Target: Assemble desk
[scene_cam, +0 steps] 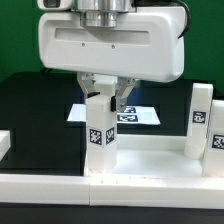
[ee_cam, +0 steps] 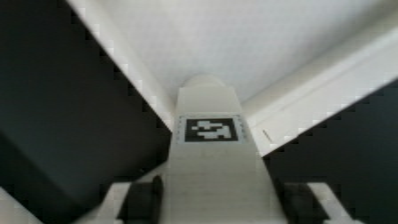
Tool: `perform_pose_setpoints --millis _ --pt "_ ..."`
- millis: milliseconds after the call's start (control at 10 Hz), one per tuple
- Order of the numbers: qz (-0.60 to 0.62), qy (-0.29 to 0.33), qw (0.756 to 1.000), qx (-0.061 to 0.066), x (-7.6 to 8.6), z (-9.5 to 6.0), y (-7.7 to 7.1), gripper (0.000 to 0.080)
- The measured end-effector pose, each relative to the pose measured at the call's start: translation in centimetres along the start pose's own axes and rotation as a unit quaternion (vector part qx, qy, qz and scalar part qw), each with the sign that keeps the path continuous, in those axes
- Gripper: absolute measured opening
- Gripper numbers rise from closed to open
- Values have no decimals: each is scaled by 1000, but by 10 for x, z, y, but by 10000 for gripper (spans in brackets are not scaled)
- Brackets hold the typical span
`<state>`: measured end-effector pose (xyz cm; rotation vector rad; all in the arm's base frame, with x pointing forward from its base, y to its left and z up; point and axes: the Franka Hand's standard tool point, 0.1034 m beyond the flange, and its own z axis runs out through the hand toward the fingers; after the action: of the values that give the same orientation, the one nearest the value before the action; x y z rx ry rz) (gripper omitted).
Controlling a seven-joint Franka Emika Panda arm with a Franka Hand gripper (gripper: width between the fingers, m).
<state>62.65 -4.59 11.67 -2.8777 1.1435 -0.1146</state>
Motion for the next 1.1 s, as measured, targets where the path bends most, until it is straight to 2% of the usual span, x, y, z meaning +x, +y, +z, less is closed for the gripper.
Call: perform_pose_setpoints --millis 100,200,400,600,900,1000,1100 --pt "73 1 997 0 0 0 0 284" --pt "159 3 987 6 -1 1 -2 284" --pt "336 -19 941 26 -1 1 -5 284" --pt "358 -32 933 14 0 -2 -5 285" --pt "448 -35 893 10 -2 1 -5 285" --pt "480 -35 876 10 -2 1 -5 285" --pt "550 -36 835 15 1 1 -4 285"
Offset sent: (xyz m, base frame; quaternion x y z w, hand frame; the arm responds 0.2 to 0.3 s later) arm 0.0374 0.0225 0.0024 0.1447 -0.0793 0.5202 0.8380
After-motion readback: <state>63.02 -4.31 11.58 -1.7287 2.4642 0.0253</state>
